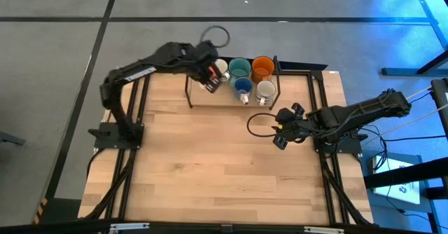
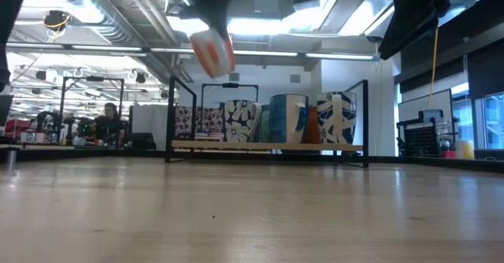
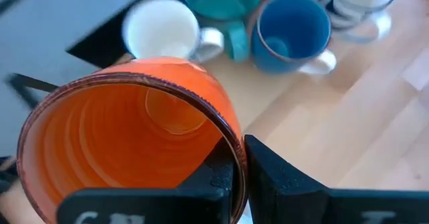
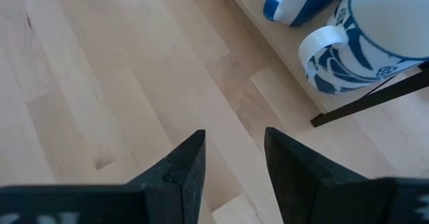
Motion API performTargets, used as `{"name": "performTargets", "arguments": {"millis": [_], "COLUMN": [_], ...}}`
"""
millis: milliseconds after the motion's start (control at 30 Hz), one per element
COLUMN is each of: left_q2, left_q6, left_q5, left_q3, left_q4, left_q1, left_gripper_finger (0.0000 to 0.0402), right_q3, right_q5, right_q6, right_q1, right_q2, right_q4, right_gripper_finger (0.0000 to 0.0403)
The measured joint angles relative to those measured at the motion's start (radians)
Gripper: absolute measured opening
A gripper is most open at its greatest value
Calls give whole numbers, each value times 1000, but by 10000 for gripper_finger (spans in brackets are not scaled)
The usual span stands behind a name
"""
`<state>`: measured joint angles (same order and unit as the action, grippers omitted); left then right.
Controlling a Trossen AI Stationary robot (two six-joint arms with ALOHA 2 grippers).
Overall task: Place coffee mugs
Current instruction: Put the orange mug on the shelf
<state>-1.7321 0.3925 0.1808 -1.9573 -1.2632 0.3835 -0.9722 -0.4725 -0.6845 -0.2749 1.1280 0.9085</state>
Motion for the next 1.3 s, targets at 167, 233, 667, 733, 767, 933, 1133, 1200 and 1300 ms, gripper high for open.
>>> {"name": "performTargets", "arguments": {"millis": [167, 233, 667, 733, 767, 933, 1133, 1200, 1300], "left_q2": [-88, -117, -309, -333, -345, -368, -371, -371, -373], "left_q6": [31, 42, 51, 52, 52, 50, 43, 46, 47], "left_q5": [-46, -44, -124, -126, -125, -115, -117, -120, -124], "left_q3": [-3, -5, -5, -5, -5, -7, -6, -6, -5], "left_q4": [-2, 3, 70, 78, 81, 90, 138, 136, 138], "left_q1": [-29, -37, -36, -31, -28, -24, -22, -18, -14], "left_gripper_finger": [16, 16, 16, 16, 16, 17, 26, 35, 51], "right_q3": [0, 0, 0, 0, 0, 0, 0, 0, 0], "right_q5": [20, 20, -3, -6, -6, -6, -6, -6, -6], "right_q6": [-3, -3, -21, -21, -21, -21, -21, -21, -21], "right_q1": [0, 0, 0, 0, 0, 0, 0, 0, 0], "right_q2": [0, 0, 0, 0, 0, 0, 0, 0, 0], "right_q4": [0, 0, 0, 0, 0, 1, 2, 2, 2], "right_gripper_finger": [138, 138, 138, 138, 138, 138, 138, 138, 138]}}
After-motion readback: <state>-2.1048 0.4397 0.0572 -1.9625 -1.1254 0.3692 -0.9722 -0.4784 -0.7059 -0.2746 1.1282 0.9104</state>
